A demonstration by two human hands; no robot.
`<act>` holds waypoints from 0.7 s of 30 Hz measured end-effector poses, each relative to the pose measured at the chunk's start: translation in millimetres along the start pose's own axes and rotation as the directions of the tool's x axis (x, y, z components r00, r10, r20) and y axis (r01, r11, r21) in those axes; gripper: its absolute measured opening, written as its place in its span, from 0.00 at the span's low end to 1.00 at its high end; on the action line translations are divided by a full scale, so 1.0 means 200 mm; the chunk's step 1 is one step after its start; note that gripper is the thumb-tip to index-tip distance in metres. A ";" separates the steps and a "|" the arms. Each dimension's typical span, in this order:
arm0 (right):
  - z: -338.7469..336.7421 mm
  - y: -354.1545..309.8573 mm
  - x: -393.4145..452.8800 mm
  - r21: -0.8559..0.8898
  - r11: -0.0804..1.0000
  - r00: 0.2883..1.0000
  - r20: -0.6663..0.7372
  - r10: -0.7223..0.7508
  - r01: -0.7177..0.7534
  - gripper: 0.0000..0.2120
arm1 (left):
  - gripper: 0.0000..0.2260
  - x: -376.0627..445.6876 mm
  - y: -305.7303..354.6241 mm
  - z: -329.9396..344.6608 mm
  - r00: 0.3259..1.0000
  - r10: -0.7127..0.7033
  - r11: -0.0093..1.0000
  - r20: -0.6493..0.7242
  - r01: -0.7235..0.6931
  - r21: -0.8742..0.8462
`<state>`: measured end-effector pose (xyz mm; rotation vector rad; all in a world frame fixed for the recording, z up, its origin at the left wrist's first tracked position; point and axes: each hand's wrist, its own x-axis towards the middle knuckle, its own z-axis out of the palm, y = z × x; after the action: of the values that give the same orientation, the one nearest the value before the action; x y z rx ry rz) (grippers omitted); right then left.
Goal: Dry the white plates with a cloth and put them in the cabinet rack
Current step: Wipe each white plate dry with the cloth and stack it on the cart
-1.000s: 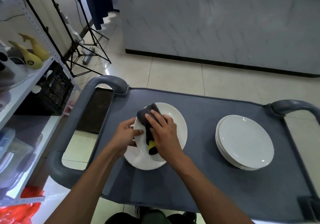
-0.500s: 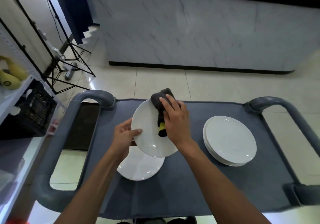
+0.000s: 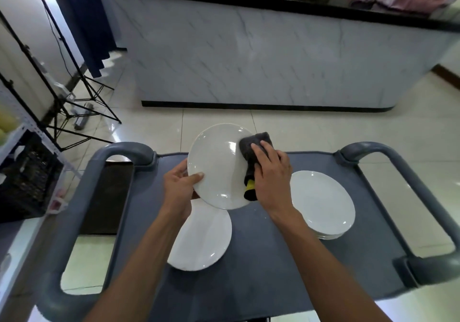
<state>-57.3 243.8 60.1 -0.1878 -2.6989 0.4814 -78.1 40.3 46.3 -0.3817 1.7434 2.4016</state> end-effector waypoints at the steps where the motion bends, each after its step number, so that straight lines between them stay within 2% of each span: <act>1: 0.00 0.00 -0.01 -0.006 1.000 1.000 0.014 0.004 -0.004 0.21 | 0.19 0.00 0.00 0.01 1.000 0.001 1.000 -0.019 -0.001 -0.014; 5: 0.01 -0.02 -0.06 0.004 1.000 0.999 0.053 0.001 -0.002 0.22 | 0.19 0.00 0.04 0.05 0.998 0.025 0.998 -0.066 -0.028 -0.054; 9: 0.05 -0.13 -0.15 0.062 0.996 0.992 0.105 -0.066 0.060 0.25 | 0.17 0.00 0.06 0.08 0.993 0.058 0.996 -0.102 -0.064 -0.057; 15: 0.07 -0.26 -0.23 0.122 0.982 0.983 0.094 -0.155 0.143 0.23 | 0.16 -0.02 0.10 0.10 0.988 0.063 0.995 -0.138 -0.074 -0.072; 21: 0.06 -0.23 -0.24 0.119 0.966 0.965 0.099 -0.241 0.229 0.24 | 0.16 -0.03 0.11 0.06 0.987 0.064 0.995 -0.147 -0.075 -0.072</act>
<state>-20.6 187.8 49.4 0.1941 -2.7474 0.5763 -78.7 45.8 71.2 -0.5257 1.7519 2.5552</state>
